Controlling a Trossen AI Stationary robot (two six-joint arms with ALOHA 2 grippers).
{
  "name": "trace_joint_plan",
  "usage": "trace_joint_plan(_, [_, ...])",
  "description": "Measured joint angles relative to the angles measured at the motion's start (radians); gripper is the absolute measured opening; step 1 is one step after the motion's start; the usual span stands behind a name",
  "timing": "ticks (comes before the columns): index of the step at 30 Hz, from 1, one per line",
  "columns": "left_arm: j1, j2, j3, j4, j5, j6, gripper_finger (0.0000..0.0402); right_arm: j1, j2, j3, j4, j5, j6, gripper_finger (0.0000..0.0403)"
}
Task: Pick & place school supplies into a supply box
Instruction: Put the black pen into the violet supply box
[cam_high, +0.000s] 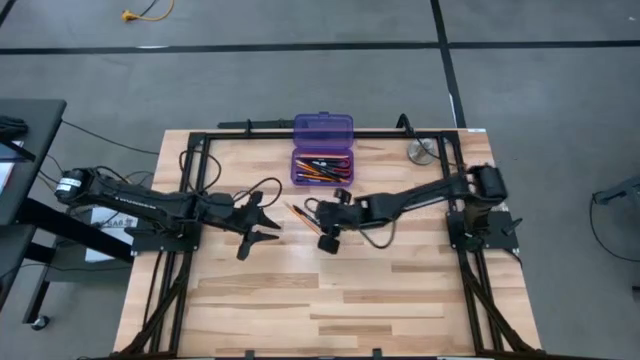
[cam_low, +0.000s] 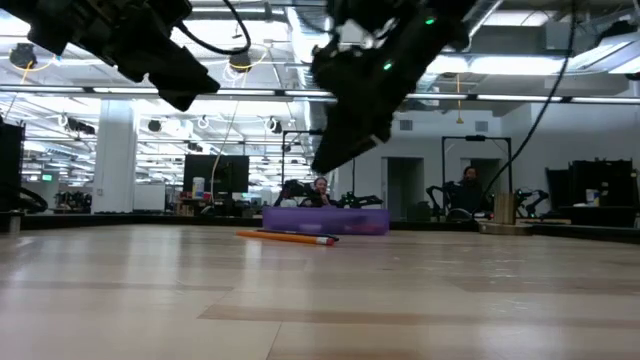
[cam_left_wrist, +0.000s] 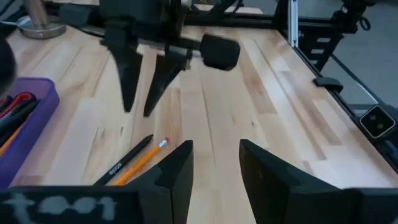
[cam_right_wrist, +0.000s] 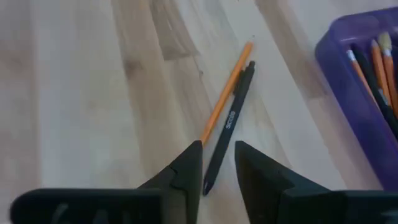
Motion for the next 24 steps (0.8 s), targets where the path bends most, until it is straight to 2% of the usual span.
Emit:
trace_joint_plan(5, [-0.03, 0.0, 0.0, -0.003, -0.018, 0.004, 0.0117, -0.013, 0.079, 0.104, -0.032, -0.009, -0.021, 0.0135])
trace_joint_plan(7, [-0.036, 0.0, 0.0, -0.004, -0.017, 0.005, 0.0117, -0.02, 0.084, 0.108, -0.089, -0.015, -0.022, 0.015])
trace_joint_plan(11, [-0.037, 0.0, 0.0, -0.011, -0.018, 0.005, 0.0117, -0.033, 0.1, 0.126, -0.066, -0.015, -0.007, 0.0168])
trace_joint_plan(15, [-0.037, 0.0, 0.0, -0.029, -0.023, 0.005, 0.0117, -0.036, 0.126, 0.126, -0.029, -0.015, 0.0, 0.0169])
trace_joint_plan(24, [-0.037, 0.0, 0.0, -0.038, -0.023, 0.004, 0.0117, -0.043, 0.197, 0.124, 0.027, -0.015, 0.038, 0.0143])
